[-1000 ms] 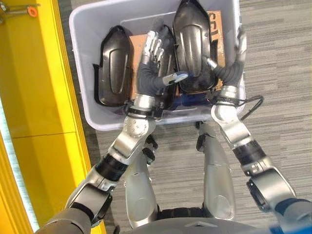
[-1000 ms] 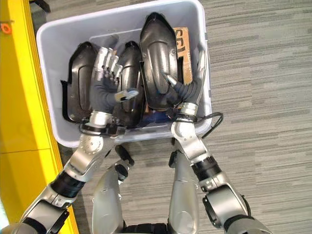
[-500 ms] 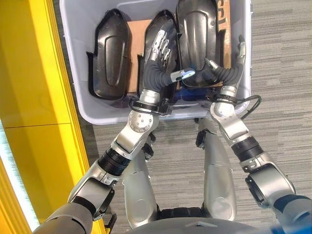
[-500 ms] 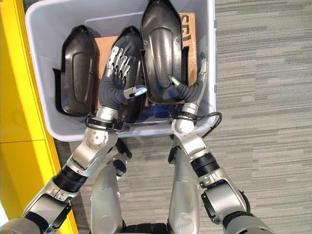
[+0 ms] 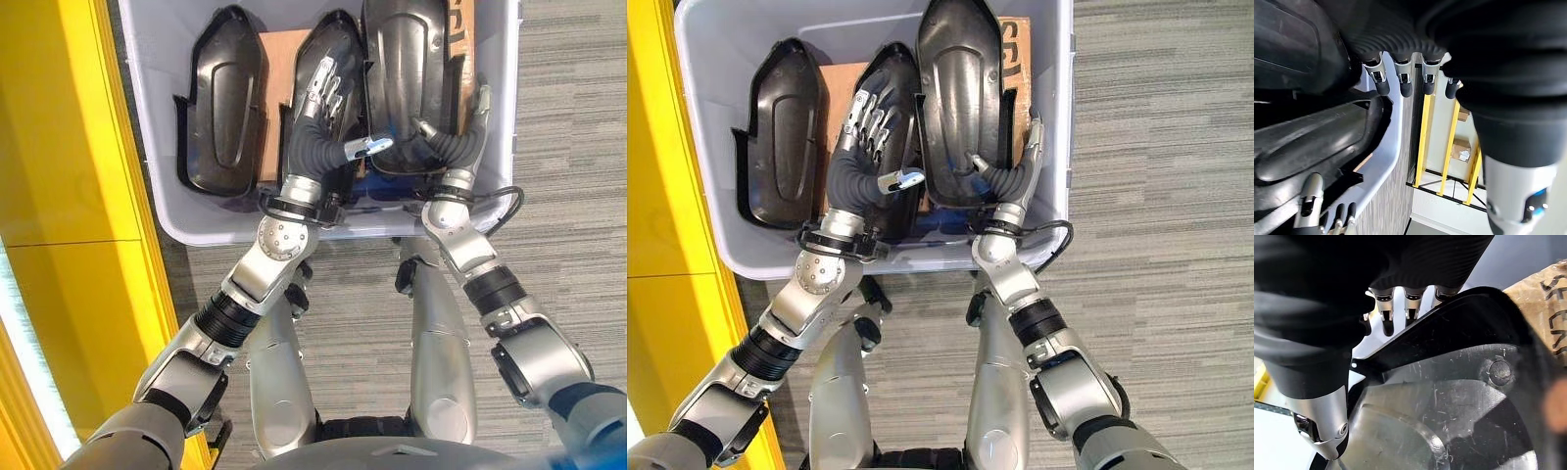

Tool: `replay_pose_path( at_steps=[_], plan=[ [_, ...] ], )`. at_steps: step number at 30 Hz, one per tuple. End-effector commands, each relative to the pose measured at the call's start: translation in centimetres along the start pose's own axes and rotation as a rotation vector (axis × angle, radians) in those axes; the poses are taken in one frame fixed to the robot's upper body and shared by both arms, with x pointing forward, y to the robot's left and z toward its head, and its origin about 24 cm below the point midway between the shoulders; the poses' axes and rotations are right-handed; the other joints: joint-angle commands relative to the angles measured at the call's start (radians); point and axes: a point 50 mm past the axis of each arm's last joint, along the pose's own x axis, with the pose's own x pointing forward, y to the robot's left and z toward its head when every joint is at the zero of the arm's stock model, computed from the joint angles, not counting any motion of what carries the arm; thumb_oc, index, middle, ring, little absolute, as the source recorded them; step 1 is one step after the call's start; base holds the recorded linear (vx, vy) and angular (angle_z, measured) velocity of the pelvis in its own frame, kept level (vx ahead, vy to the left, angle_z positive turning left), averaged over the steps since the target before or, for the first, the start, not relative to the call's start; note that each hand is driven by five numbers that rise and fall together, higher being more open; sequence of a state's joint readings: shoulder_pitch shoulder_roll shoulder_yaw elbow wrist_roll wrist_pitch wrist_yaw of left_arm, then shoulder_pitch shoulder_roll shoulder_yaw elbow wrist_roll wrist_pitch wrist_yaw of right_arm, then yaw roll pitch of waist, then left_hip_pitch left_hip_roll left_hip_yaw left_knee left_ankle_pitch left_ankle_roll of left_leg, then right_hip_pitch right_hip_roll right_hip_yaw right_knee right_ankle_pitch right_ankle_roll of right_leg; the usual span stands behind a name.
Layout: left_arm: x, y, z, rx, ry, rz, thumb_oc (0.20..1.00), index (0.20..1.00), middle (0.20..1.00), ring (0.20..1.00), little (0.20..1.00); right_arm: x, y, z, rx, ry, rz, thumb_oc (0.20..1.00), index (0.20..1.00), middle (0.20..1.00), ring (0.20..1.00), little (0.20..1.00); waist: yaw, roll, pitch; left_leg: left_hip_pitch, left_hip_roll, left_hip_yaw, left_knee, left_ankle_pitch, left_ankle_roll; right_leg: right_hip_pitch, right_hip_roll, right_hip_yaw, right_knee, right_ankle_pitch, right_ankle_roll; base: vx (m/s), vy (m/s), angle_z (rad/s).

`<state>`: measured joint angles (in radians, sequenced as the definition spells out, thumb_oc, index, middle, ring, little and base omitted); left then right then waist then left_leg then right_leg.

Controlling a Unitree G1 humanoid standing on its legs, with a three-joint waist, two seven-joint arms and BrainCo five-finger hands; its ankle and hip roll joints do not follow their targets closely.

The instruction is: Move parts from the plastic box to the shelf.

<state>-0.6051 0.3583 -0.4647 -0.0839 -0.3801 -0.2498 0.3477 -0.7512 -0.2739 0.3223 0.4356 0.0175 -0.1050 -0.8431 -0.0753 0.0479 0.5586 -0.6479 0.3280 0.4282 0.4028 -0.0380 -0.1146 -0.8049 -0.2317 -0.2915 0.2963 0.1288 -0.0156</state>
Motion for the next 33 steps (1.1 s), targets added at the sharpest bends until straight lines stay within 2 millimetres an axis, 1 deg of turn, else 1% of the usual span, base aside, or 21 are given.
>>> replay_pose_path(
  at_steps=[1, 7, 8, 9, 10, 11, 12, 13, 14, 21, 26, 33],
  plan=[
    [-0.1, -0.4, 1.4, -0.009, -0.073, -0.035, 1.000, 1.000, 1.000, 1.000, 1.000, 0.8, -0.1, 1.1, 0.082, -0.039, 0.018, 1.000, 1.000, 1.000, 1.000, 1.000, 0.006, 0.027, -0.039, -0.065, -0.026, 0.025, 0.042, -0.047, -0.051, -0.032, 0.009, 0.018, 0.055, -0.131, 0.096, 0.01, -0.030, 0.01],
    [0.1, 0.5, 0.4, 0.040, -0.022, 0.038, 1.000, 1.000, 1.000, 1.000, 1.000, 1.0, 0.0, 0.1, 0.022, -0.018, 0.038, 1.000, 1.000, 1.000, 1.000, 1.000, 0.016, 0.026, -0.039, -0.073, -0.026, 0.019, 0.044, -0.046, -0.054, -0.037, 0.004, 0.007, 0.053, -0.126, 0.099, 0.00, -0.065, 0.04],
    [0.1, 0.7, 0.0, 0.067, 0.005, 0.053, 1.000, 1.000, 1.000, 1.000, 1.000, 1.1, -0.1, -0.1, 0.016, -0.007, 0.037, 0.931, 0.931, 0.931, 0.931, 0.931, 0.018, 0.025, -0.039, -0.077, -0.026, 0.016, 0.043, -0.044, -0.056, -0.039, 0.003, 0.005, 0.051, -0.123, 0.099, -0.01, -0.071, 0.11],
    [0.1, 0.8, 0.0, 0.067, 0.008, 0.055, 1.000, 1.000, 1.000, 1.000, 1.000, 1.1, -0.1, -0.2, 0.018, -0.002, 0.036, 0.931, 0.931, 0.931, 0.931, 0.931, 0.018, 0.025, -0.039, -0.077, -0.026, 0.015, 0.043, -0.043, -0.056, -0.040, 0.003, 0.004, 0.051, -0.122, 0.099, -0.01, -0.064, 0.13],
    [0.2, 0.8, -0.2, 0.069, 0.015, 0.058, 1.000, 1.000, 1.000, 1.000, 1.000, 1.2, -0.1, -0.3, 0.024, 0.008, 0.037, 1.000, 1.000, 1.000, 1.000, 1.000, 0.019, 0.024, -0.039, -0.078, -0.027, 0.014, 0.042, -0.043, -0.057, -0.040, 0.003, 0.003, 0.050, -0.121, 0.099, 0.00, -0.052, 0.12],
    [0.2, 0.9, -0.4, 0.074, 0.023, 0.055, 1.000, 1.000, 1.000, 1.000, 1.000, 1.2, 0.0, -0.4, 0.033, 0.016, 0.040, 1.000, 1.000, 1.000, 1.000, 1.000, 0.020, 0.022, -0.039, -0.079, -0.027, 0.013, 0.042, -0.043, -0.057, -0.040, 0.004, 0.001, 0.047, -0.121, 0.099, -0.01, -0.062, 0.11],
    [0.2, 1.0, -0.7, 0.070, 0.037, 0.050, 1.000, 1.000, 1.000, 1.000, 1.000, 1.3, 0.0, -0.4, 0.034, 0.016, 0.045, 0.802, 0.802, 0.802, 0.802, 0.802, 0.021, 0.021, -0.039, -0.081, -0.026, 0.012, 0.043, -0.042, -0.059, -0.040, 0.004, 0.000, 0.045, -0.120, 0.099, 0.00, -0.044, 0.08],
    [0.2, 1.0, -0.7, 0.069, 0.038, 0.049, 1.000, 1.000, 1.000, 1.000, 1.000, 1.3, 0.1, -0.5, 0.032, 0.017, 0.049, 0.802, 0.802, 0.802, 0.802, 0.802, 0.021, 0.021, -0.039, -0.082, -0.026, 0.012, 0.043, -0.042, -0.059, -0.040, 0.003, -0.001, 0.044, -0.120, 0.099, 0.00, -0.034, 0.05],
    [0.1, 1.0, -0.9, 0.068, 0.044, 0.046, 1.000, 1.000, 1.000, 1.000, 1.000, 1.4, 0.1, -0.5, 0.031, 0.023, 0.056, 0.200, 0.200, 0.200, 0.200, 0.200, 0.022, 0.021, -0.039, -0.084, -0.024, 0.011, 0.044, -0.042, -0.060, -0.042, 0.002, -0.001, 0.043, -0.119, 0.099, 0.00, 0.000, 0.00],
    [0.1, 0.9, -1.2, 0.061, 0.061, 0.027, 1.000, 1.000, 1.000, 1.000, 1.000, 1.7, 0.3, -0.8, 0.007, 0.045, 0.092, 0.200, 0.200, 0.200, 0.200, 0.200, 0.026, 0.019, -0.039, -0.088, -0.024, 0.006, 0.044, -0.040, -0.063, -0.044, 0.003, -0.006, 0.038, -0.114, 0.099, 0.00, -0.009, 0.00],
    [0.1, 0.8, -1.3, 0.060, 0.054, 0.034, 1.000, 1.000, 1.000, 1.000, 1.000, 1.7, 0.2, -1.3, 0.002, 0.054, 0.088, 0.200, 0.200, 0.200, 0.200, 0.200, 0.025, 0.019, -0.039, -0.087, -0.025, 0.006, 0.041, -0.037, -0.064, -0.042, 0.005, -0.006, 0.032, -0.110, 0.098, 0.00, 0.000, 0.00],
    [0.2, 1.1, -1.2, 0.062, 0.047, 0.056, 1.000, 1.000, 1.000, 1.000, 1.000, 1.5, 0.3, -1.3, -0.007, 0.053, 0.090, 0.200, 0.200, 0.200, 0.200, 0.200, 0.022, 0.019, -0.039, -0.083, -0.024, 0.008, 0.039, -0.036, -0.064, -0.040, 0.007, -0.004, 0.030, -0.110, 0.097, 0.00, 0.000, 0.00]
  ],
)
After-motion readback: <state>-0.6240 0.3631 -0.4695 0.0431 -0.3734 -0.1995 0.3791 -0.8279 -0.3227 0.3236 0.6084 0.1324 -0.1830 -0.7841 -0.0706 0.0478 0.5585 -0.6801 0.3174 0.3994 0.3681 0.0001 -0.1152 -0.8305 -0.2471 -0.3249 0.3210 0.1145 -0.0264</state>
